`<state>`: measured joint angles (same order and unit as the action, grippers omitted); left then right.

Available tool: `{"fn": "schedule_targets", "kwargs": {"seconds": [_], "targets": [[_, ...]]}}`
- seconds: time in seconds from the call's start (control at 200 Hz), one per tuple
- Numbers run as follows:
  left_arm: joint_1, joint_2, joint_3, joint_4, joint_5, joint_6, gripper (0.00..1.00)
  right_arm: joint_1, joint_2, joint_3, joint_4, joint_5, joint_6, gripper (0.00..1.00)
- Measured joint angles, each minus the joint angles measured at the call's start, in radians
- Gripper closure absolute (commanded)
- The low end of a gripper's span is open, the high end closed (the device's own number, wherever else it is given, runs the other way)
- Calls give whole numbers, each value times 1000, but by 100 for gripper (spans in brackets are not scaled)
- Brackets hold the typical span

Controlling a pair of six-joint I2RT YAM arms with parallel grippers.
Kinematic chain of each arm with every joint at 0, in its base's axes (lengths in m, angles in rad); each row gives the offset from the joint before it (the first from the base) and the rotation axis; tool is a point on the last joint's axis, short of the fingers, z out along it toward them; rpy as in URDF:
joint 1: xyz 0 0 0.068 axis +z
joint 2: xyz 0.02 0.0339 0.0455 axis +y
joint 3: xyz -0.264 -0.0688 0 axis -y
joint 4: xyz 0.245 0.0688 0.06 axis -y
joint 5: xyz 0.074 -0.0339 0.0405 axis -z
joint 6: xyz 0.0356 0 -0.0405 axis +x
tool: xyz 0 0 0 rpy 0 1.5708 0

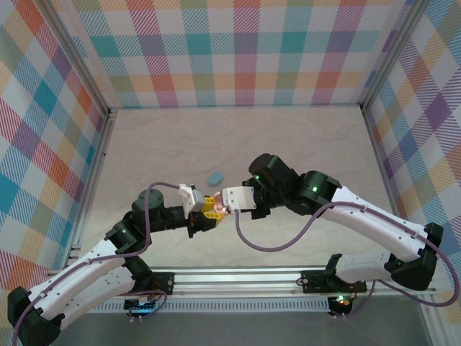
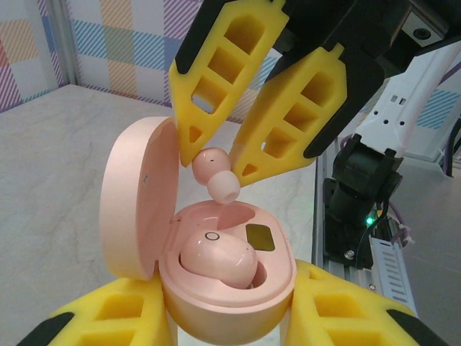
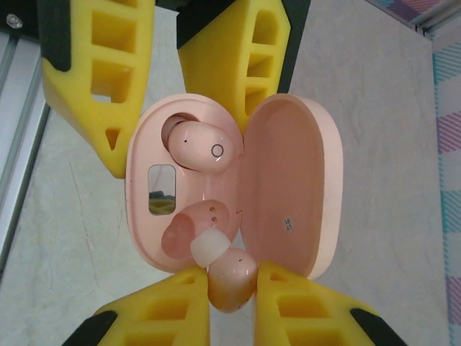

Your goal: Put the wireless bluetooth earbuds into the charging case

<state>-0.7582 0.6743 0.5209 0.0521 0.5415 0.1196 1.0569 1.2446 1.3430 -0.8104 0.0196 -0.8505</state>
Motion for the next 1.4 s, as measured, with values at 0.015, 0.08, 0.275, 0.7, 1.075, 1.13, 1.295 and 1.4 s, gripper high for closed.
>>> {"fn": "schedule_targets", "kwargs": {"seconds": [0.015, 0.08, 0.275, 0.7, 1.075, 1.13, 1.295, 1.4], "targets": [[0, 0, 0, 0, 0, 0, 77, 1, 0, -1, 0, 1, -9, 81], [0, 0, 0, -1, 1, 0, 77, 6, -5, -8, 1, 11, -53, 81], [0, 0, 0, -11, 19, -1, 77, 31, -24, -48, 18, 45, -180, 81], [0, 0, 0, -54, 16, -22, 77, 98, -36, -116, 96, 153, -378, 81], [0, 5, 0, -66, 11, -27, 77, 132, -49, -162, 156, 212, -548, 78], [0, 5, 0, -71, 12, -27, 77, 138, -51, -172, 166, 219, -575, 78], [0, 11, 0, -76, 16, -28, 77, 149, -58, -188, 182, 234, -641, 76], [0, 21, 0, -68, 19, -34, 77, 149, -64, -200, 191, 238, -679, 73]]}}
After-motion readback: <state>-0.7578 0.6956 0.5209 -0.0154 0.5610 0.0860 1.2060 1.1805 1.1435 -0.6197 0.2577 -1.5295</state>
